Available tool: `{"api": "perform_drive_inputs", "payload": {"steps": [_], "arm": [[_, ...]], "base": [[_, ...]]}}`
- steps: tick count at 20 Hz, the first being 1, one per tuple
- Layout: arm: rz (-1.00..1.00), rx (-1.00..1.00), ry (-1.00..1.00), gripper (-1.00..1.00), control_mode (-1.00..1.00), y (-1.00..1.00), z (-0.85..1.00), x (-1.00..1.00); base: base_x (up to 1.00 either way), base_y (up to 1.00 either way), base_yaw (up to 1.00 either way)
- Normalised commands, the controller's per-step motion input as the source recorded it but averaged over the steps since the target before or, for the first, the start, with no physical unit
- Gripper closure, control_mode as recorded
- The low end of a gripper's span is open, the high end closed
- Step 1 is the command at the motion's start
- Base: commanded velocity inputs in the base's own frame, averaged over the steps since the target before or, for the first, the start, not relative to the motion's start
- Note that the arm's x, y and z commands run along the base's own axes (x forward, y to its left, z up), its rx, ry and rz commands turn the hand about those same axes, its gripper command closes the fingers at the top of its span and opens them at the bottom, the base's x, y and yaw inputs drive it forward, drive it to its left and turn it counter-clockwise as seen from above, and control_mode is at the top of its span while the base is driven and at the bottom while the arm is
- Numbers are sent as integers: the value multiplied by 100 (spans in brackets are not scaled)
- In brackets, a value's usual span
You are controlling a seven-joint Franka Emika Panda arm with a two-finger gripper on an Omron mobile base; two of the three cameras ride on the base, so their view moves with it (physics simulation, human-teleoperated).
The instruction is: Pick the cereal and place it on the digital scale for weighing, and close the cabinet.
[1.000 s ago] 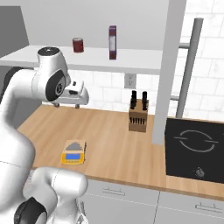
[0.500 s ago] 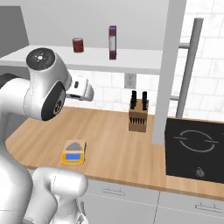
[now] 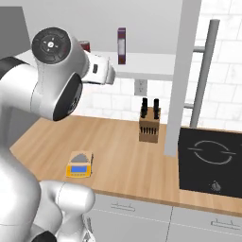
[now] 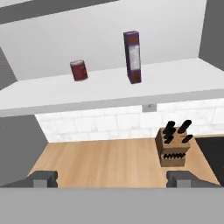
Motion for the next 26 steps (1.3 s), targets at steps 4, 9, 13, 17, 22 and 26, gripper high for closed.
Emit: {"api": "perform_drive_inputs", "payload": {"steps": [4, 9, 13, 17, 22, 26], "arm": [[0, 0, -14, -100, -100, 0, 64, 14], [0, -4, -8, -100, -100, 11, 25, 61], [0, -4, -9, -100, -100, 1, -3, 76], [0, -2, -14, -100, -100, -4, -10, 59], [2, 0, -12, -100, -100, -9, -25, 41], [5, 0, 3, -100, -100, -13, -17, 36]], "base": [[0, 0, 0], [0, 0, 0], [0, 0, 0], [0, 0, 0], [0, 0, 0], [0, 0, 0]]}}
